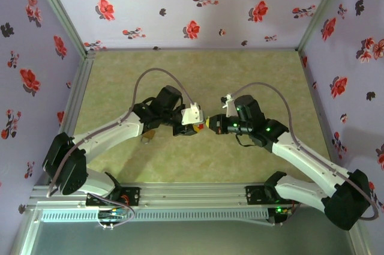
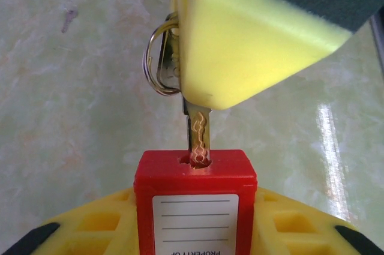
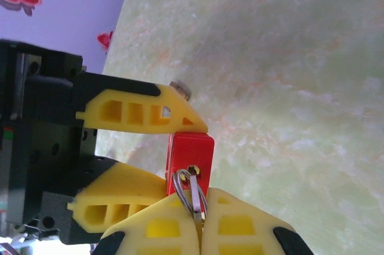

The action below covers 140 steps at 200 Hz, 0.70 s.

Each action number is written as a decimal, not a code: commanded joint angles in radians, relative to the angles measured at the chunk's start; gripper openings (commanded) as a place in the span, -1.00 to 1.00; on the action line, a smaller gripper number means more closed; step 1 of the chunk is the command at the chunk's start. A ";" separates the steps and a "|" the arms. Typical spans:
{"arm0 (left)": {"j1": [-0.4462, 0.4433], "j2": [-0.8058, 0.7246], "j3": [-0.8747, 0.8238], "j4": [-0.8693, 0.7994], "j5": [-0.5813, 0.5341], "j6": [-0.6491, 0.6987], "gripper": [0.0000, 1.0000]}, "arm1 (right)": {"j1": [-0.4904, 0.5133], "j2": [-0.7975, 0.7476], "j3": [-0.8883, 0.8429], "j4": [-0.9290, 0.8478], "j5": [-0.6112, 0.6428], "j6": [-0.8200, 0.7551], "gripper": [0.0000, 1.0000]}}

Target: Unlock with the key

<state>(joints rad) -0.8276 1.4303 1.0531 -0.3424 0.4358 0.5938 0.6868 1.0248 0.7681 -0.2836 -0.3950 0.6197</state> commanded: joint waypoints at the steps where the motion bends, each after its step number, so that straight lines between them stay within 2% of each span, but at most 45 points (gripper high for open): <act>1: -0.028 -0.012 0.129 0.124 0.251 0.023 -1.00 | 0.037 0.021 0.037 -0.140 -0.054 -0.166 -1.00; 21: -0.027 -0.030 0.113 0.140 0.253 0.025 -1.00 | 0.037 0.024 0.037 -0.159 -0.056 -0.197 -1.00; 46: -0.026 -0.054 0.059 0.262 0.230 -0.010 -1.00 | 0.037 0.024 -0.010 -0.033 -0.091 -0.121 -1.00; 76: -0.054 -0.093 -0.076 0.563 0.029 -0.044 -1.00 | 0.037 0.078 0.017 -0.005 -0.107 0.015 -1.00; 95: -0.081 -0.105 -0.111 0.657 -0.059 -0.009 -1.00 | 0.036 0.097 0.005 0.068 -0.133 0.134 -1.00; 113: -0.087 -0.114 -0.133 0.729 -0.068 -0.010 -1.00 | 0.042 0.101 -0.021 0.152 -0.160 0.198 -1.00; 140: -0.087 -0.119 -0.119 0.730 -0.008 -0.047 -1.00 | 0.057 0.074 -0.028 0.092 -0.104 0.110 -1.00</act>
<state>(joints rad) -0.8612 1.3788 0.8646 -0.0513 0.2867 0.5777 0.6914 1.0958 0.7647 -0.2291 -0.3798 0.7284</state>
